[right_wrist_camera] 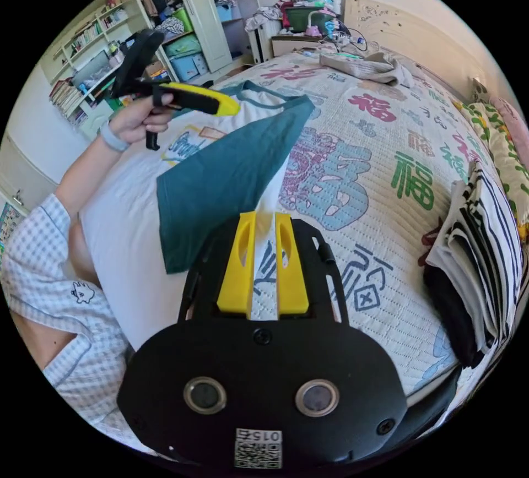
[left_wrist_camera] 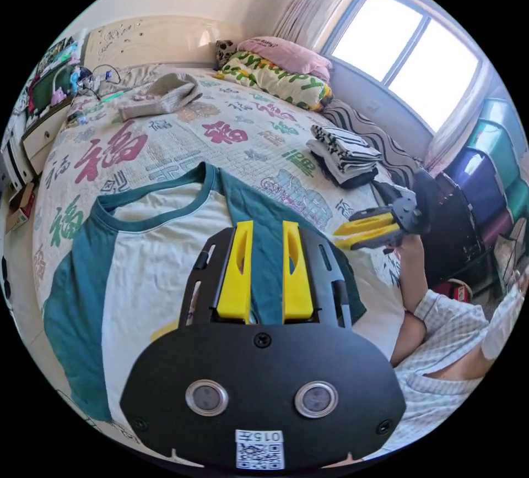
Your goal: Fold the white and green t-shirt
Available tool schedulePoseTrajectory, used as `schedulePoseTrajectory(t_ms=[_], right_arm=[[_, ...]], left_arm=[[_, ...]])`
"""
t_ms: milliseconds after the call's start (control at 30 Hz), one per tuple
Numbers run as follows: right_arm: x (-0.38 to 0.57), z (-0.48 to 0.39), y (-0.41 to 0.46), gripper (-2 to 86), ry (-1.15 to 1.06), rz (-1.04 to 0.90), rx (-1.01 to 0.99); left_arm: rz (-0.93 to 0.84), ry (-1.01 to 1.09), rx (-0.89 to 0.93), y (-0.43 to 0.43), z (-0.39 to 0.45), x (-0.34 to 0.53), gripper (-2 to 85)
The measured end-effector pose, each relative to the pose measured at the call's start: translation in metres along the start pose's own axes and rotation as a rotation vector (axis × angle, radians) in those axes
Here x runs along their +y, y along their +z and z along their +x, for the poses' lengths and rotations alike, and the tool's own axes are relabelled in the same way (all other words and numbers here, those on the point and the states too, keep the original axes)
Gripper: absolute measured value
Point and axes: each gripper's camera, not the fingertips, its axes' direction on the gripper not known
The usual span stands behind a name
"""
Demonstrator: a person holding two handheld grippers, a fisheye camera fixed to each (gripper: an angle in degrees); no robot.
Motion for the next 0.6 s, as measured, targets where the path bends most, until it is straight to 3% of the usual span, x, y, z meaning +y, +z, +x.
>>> schedulePoseTrajectory(t_ms=[100,300,433,600], right_arm=[[-0.002,-0.001,0.004,3.2,-0.017,0.009,0.009],[-0.006,0.0,0.009,2.8,-0.005,0.044,-0.04],[-0.002,-0.015,-0.002,5.9,-0.103,0.117,-0.07],[-0.014,-0.05,0.029,7.1,-0.225,-0.018,0.083]], left_arm=[[-0.076,0.026,-0.072,0.035,0.0,-0.009,6.1],[-0.062,0.072,-0.114,0.022,0.007,0.003,5.6],[-0.077,0.202,0.026,-0.01,0.044,0.038,7.0],[-0.119,0.449,0.101,-0.023,0.135,0.106,7.0]])
